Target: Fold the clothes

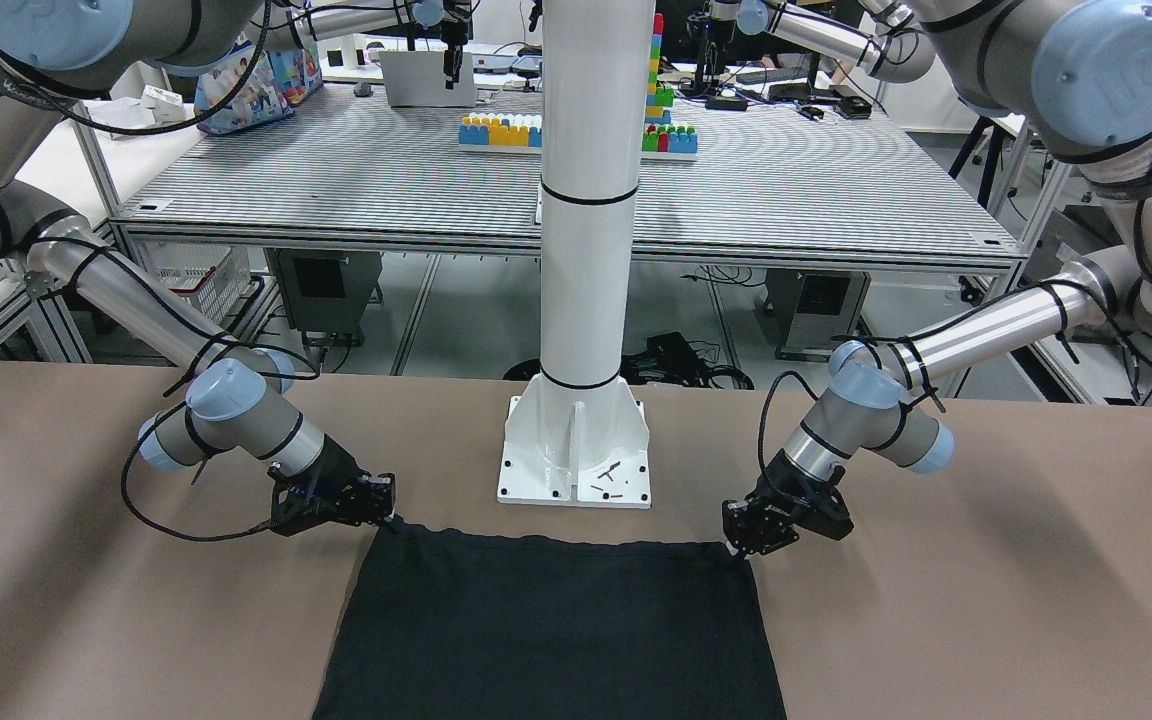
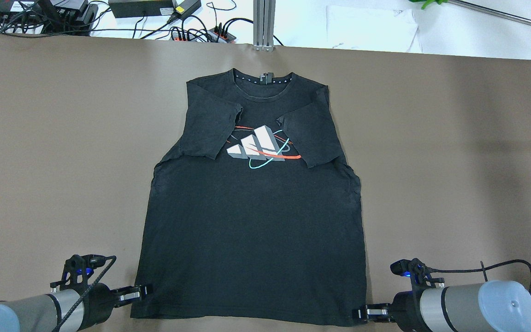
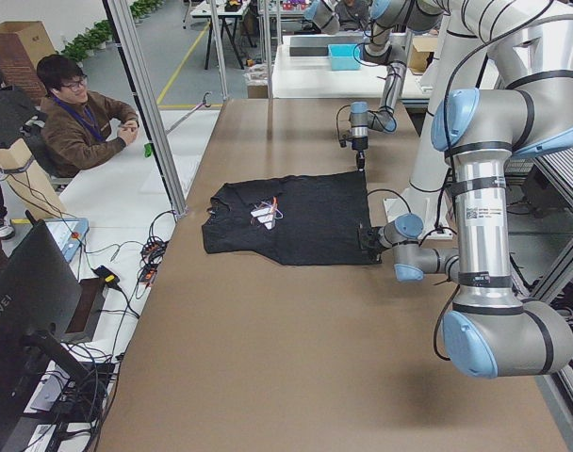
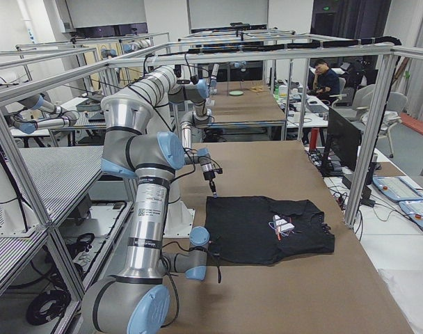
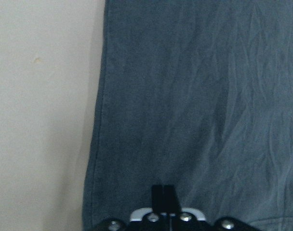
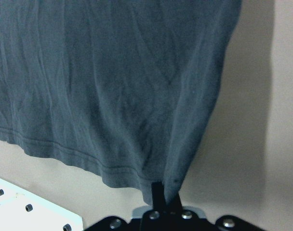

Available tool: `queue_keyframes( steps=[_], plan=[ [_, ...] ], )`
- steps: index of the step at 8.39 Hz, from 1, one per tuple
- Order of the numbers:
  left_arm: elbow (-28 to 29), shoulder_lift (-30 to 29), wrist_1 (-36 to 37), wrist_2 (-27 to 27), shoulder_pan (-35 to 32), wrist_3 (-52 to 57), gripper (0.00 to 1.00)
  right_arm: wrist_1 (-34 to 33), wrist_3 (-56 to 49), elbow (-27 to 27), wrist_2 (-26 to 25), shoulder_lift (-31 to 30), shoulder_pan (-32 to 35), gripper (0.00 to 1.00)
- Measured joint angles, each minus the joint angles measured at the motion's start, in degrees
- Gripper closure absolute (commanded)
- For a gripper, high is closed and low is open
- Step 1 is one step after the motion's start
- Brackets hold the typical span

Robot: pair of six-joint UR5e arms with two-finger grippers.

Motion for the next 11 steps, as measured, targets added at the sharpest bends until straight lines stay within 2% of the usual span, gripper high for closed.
queue_keyframes(
  steps=[7, 11],
  plan=[
    [-0.3, 2.2, 0.0, 0.5, -0.1, 1.3, 0.01, 0.0, 0.0, 0.0, 0.0, 0.1, 0.0, 1.00],
    [-0.1, 2.1, 0.1, 4.1, 3.3, 1.3, 0.01, 0.0, 0.0, 0.3, 0.1, 0.1, 0.1, 1.00]
  ],
)
